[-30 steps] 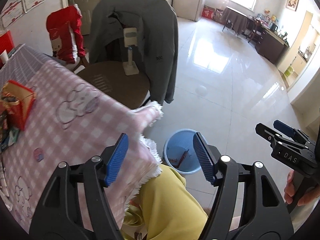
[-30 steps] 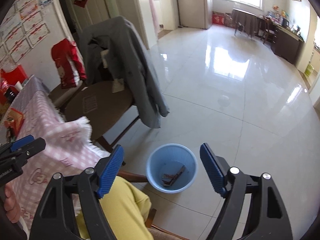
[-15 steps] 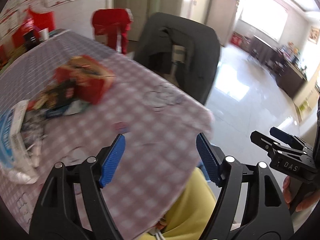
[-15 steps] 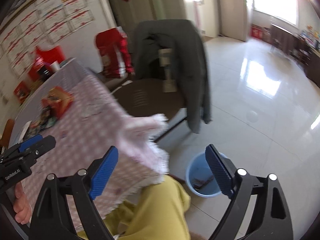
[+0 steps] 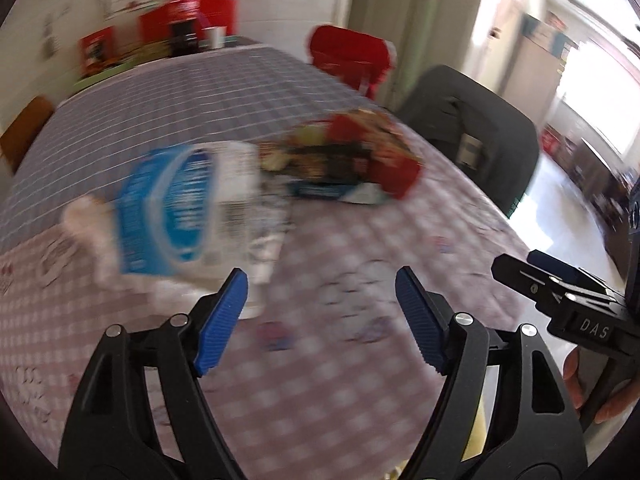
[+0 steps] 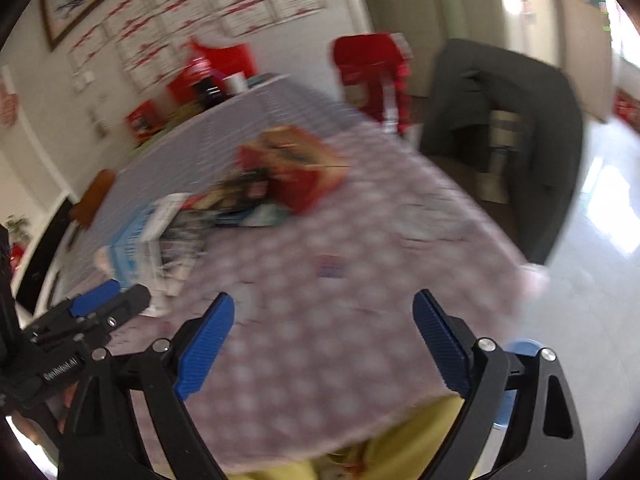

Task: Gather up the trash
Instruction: 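Return both tools to the trash pile on the table, then grasp the blue medicine box with the right tool while the left tool grasps the plastic bag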

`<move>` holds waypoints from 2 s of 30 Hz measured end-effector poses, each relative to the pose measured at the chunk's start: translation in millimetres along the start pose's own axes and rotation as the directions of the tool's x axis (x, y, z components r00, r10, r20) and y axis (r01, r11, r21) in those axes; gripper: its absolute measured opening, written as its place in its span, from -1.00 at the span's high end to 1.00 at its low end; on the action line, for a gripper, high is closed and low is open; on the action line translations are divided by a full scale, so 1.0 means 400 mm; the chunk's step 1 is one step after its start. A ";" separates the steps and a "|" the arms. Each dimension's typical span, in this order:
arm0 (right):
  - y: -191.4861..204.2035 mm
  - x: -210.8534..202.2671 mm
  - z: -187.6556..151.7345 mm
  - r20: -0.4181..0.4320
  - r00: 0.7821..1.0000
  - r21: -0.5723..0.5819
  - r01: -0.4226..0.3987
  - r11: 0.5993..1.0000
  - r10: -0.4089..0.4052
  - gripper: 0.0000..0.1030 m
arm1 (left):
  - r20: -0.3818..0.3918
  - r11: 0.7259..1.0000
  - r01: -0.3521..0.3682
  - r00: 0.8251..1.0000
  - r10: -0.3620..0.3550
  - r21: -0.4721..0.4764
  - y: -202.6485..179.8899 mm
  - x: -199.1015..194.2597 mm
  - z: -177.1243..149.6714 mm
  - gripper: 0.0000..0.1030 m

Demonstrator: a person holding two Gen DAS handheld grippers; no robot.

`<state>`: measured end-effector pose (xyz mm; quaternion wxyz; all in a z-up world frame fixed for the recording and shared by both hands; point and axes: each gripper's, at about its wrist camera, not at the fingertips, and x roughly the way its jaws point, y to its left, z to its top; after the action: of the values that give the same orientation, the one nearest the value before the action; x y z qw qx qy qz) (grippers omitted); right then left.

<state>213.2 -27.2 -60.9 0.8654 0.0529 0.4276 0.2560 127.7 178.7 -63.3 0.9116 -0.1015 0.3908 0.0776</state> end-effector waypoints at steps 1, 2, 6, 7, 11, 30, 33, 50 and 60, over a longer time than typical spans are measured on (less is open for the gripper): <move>0.024 0.017 0.008 -0.005 0.999 -0.006 -0.035 0.999 0.035 -0.73 | 0.003 1.000 -0.015 1.000 0.015 -0.018 0.025 -0.006 -0.003 -0.50; 0.055 0.042 0.017 -0.011 0.996 -0.013 -0.092 0.996 0.092 -0.73 | 0.005 0.998 -0.038 0.999 0.038 -0.044 0.059 -0.014 -0.005 -0.50; 0.147 0.120 0.048 -0.051 0.967 -0.015 -0.250 0.968 0.249 -0.73 | 0.003 0.986 -0.105 0.994 0.106 -0.126 0.168 -0.035 -0.014 -0.51; 0.170 0.140 0.055 -0.060 0.958 -0.016 -0.280 0.960 0.279 -0.73 | 0.002 0.981 -0.122 0.992 0.124 -0.149 0.197 -0.039 -0.016 -0.51; 0.258 0.212 0.077 -0.096 0.937 -0.029 -0.340 0.940 0.336 -0.73 | -0.006 0.962 -0.169 0.985 0.172 -0.213 0.285 -0.055 -0.023 -0.51; 0.468 0.341 0.114 -0.148 0.882 -0.217 -0.471 0.855 0.448 0.63 | -0.027 0.926 -0.212 0.976 0.214 -0.311 0.461 -0.036 -0.003 -0.51; 0.463 0.280 0.124 -0.056 0.882 -0.253 -0.466 0.848 0.468 0.81 | -0.030 0.932 -0.202 0.979 0.203 -0.302 0.455 -0.021 0.021 -0.51; 0.284 0.042 0.251 0.332 0.910 -0.298 -0.148 0.943 0.248 0.89 | -0.169 0.933 -0.256 0.961 0.218 -0.254 0.457 0.181 0.149 -0.65; 0.152 0.021 0.245 0.364 0.918 -0.219 -0.079 0.972 0.157 0.89 | -0.140 0.923 -0.242 0.968 0.208 -0.301 0.488 0.169 0.132 0.03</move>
<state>268.5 41.7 13.7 0.9153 0.0398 0.2207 0.3345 167.6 384.6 -101.3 0.8467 -0.2041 0.4301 0.2377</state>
